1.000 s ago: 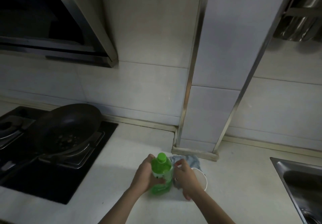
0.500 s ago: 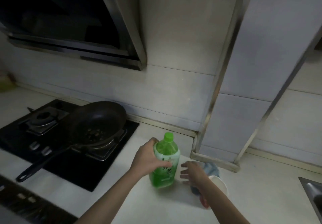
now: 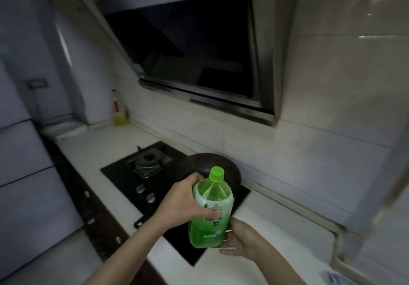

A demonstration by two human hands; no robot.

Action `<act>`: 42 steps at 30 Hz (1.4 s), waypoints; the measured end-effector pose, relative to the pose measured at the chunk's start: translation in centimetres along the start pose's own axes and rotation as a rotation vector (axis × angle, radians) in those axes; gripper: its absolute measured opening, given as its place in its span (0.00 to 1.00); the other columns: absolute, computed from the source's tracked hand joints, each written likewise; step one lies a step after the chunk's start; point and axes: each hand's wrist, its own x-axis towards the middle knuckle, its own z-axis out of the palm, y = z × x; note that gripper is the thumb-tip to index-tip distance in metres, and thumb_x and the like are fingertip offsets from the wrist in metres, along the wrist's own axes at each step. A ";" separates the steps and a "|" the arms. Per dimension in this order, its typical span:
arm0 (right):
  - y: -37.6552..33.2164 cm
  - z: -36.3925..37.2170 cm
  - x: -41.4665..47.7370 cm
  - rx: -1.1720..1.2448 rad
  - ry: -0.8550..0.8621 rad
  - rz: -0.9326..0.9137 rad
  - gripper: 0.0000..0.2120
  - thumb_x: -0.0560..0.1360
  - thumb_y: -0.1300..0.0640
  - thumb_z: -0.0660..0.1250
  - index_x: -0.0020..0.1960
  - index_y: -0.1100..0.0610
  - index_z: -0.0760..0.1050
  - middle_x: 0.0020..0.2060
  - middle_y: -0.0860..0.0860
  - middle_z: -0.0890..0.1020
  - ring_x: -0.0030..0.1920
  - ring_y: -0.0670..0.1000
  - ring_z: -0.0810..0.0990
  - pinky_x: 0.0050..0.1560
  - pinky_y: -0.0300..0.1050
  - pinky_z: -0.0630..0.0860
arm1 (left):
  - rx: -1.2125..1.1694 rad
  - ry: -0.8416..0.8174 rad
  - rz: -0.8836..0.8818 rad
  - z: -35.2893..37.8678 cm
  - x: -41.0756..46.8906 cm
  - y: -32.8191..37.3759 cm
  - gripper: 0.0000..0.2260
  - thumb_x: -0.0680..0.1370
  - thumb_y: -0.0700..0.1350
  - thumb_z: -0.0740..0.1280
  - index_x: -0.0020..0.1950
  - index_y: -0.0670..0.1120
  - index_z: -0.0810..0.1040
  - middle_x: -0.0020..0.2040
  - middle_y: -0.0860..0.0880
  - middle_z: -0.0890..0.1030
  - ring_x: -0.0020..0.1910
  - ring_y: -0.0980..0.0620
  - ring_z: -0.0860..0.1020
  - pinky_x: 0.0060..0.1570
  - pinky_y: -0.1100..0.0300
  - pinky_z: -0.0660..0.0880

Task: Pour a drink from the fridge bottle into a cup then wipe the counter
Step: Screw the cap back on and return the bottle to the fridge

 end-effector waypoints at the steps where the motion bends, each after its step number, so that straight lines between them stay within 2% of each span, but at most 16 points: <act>1: -0.8 1.6 0.5 -0.023 -0.021 0.005 0.21 0.80 0.43 0.54 0.56 0.57 0.78 0.49 0.57 0.85 0.50 0.55 0.84 0.52 0.49 0.76 | 0.008 0.027 -0.013 -1.6 -0.3 -0.7 0.30 0.54 0.56 0.84 0.51 0.55 0.77 0.43 0.60 0.84 0.43 0.63 0.81 0.46 0.57 0.80; 6: -4.9 10.0 3.5 -0.139 -0.088 0.004 0.27 0.78 0.38 0.54 0.59 0.58 0.76 0.53 0.58 0.82 0.53 0.55 0.81 0.48 0.48 0.76 | 0.035 0.153 -0.083 -9.8 -2.2 -4.5 0.31 0.54 0.57 0.84 0.53 0.55 0.77 0.46 0.58 0.84 0.46 0.62 0.82 0.48 0.55 0.80; 9: -6.8 15.7 4.8 -0.212 -0.131 -0.020 0.27 0.80 0.39 0.52 0.58 0.60 0.77 0.50 0.57 0.82 0.52 0.54 0.81 0.46 0.46 0.76 | 0.079 0.214 -0.109 -14.5 -3.7 -6.1 0.30 0.55 0.55 0.85 0.53 0.56 0.77 0.46 0.58 0.84 0.44 0.63 0.82 0.45 0.64 0.79; 11: -7.9 19.4 5.4 -0.243 -0.181 -0.036 0.25 0.80 0.41 0.53 0.55 0.60 0.77 0.47 0.57 0.81 0.51 0.54 0.80 0.50 0.48 0.76 | 0.099 0.266 -0.132 -17.6 -4.7 -7.2 0.29 0.55 0.54 0.85 0.51 0.55 0.77 0.44 0.58 0.84 0.43 0.63 0.81 0.42 0.66 0.77; 13: -8.8 22.7 6.1 -0.273 -0.235 -0.052 0.21 0.80 0.44 0.55 0.52 0.60 0.77 0.44 0.56 0.81 0.49 0.53 0.81 0.53 0.50 0.76 | 0.124 0.305 -0.158 -20.7 -5.6 -8.3 0.29 0.54 0.55 0.84 0.51 0.55 0.77 0.44 0.56 0.84 0.42 0.61 0.81 0.42 0.62 0.78; 16: -9.9 27.1 7.5 -0.271 -0.357 -0.031 0.21 0.80 0.46 0.55 0.54 0.62 0.78 0.42 0.55 0.82 0.47 0.52 0.81 0.50 0.48 0.76 | 0.157 0.344 -0.195 -25.4 -7.1 -9.9 0.31 0.53 0.59 0.83 0.52 0.55 0.77 0.45 0.55 0.83 0.44 0.58 0.81 0.47 0.53 0.80; 19: -10.9 31.3 8.7 -0.268 -0.478 0.019 0.26 0.80 0.44 0.55 0.59 0.65 0.77 0.45 0.56 0.82 0.49 0.53 0.82 0.49 0.47 0.78 | 0.190 0.352 -0.226 -29.7 -8.8 -11.1 0.29 0.56 0.55 0.84 0.53 0.54 0.78 0.46 0.54 0.84 0.45 0.57 0.82 0.48 0.53 0.80; 26: -13.0 40.7 9.5 -0.334 -0.640 0.051 0.30 0.80 0.41 0.51 0.63 0.66 0.73 0.58 0.60 0.79 0.59 0.55 0.78 0.58 0.49 0.75 | 0.153 0.466 -0.297 -37.4 -13.0 -14.2 0.28 0.57 0.49 0.86 0.53 0.50 0.79 0.48 0.53 0.85 0.48 0.55 0.83 0.52 0.49 0.79; 30: -13.3 45.3 10.2 -0.373 -0.697 0.084 0.30 0.79 0.41 0.52 0.59 0.67 0.75 0.55 0.60 0.81 0.56 0.55 0.79 0.56 0.49 0.76 | 0.126 0.544 -0.334 -40.3 -15.6 -16.0 0.30 0.55 0.52 0.85 0.54 0.50 0.80 0.49 0.52 0.85 0.50 0.53 0.83 0.55 0.45 0.79; 35: -14.3 51.8 12.0 -0.427 -0.732 0.097 0.30 0.78 0.41 0.52 0.56 0.67 0.77 0.53 0.61 0.81 0.54 0.56 0.79 0.52 0.48 0.76 | 0.151 0.642 -0.374 -44.2 -17.6 -18.1 0.28 0.56 0.50 0.86 0.51 0.49 0.80 0.47 0.53 0.85 0.49 0.53 0.83 0.54 0.47 0.79; 42: -17.7 60.3 15.8 -0.503 -0.799 0.078 0.30 0.78 0.42 0.51 0.52 0.68 0.78 0.43 0.59 0.83 0.48 0.56 0.80 0.47 0.46 0.75 | 0.107 0.742 -0.438 -50.3 -17.5 -22.3 0.31 0.56 0.47 0.86 0.55 0.45 0.79 0.50 0.48 0.85 0.51 0.50 0.84 0.57 0.43 0.78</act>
